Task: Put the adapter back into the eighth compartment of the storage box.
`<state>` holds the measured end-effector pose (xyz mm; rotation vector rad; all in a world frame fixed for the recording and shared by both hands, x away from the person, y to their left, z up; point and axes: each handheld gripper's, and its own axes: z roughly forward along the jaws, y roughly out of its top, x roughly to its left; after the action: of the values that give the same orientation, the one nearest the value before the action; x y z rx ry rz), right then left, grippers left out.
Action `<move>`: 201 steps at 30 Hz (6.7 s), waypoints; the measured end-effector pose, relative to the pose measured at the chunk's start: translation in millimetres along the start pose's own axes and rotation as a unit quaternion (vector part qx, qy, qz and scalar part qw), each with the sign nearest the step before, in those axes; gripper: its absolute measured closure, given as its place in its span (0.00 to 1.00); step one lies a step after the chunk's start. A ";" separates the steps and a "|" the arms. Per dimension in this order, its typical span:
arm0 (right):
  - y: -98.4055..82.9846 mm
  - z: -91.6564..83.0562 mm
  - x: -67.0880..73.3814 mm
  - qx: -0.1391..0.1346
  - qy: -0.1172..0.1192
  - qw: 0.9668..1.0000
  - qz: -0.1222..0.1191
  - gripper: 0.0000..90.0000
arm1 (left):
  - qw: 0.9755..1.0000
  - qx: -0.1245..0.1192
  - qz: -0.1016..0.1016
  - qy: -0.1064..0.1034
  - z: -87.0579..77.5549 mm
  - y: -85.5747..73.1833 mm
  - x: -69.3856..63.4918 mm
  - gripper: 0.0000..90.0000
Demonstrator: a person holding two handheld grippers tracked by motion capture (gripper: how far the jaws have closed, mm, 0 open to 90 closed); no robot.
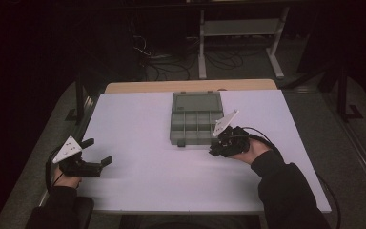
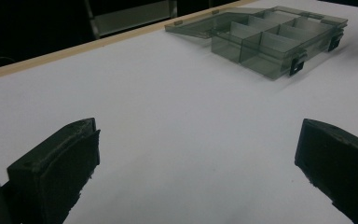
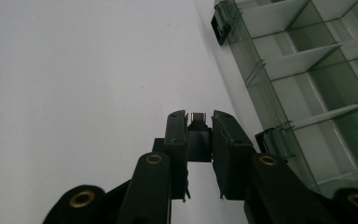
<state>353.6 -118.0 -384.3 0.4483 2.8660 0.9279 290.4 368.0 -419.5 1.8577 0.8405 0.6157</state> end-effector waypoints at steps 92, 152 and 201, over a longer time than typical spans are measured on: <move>-2.7 15.4 -82.6 0.008 -0.066 0.994 0.086 0.72 | 1.000 0.001 0.000 -0.001 0.5 -0.1 0.6 0.00; -17.7 -20.4 -37.1 -0.045 -0.116 0.986 0.111 0.00 | 1.000 0.001 0.001 0.000 0.0 -0.1 0.0 0.00; -86.5 -38.1 -9.6 -0.126 -0.134 0.968 0.169 0.00 | 1.000 0.002 0.003 0.000 -0.3 -0.2 -0.6 0.00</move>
<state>334.5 -208.9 -404.1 0.9710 2.4296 1.1592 289.8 367.8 -419.6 1.8644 0.8380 0.6184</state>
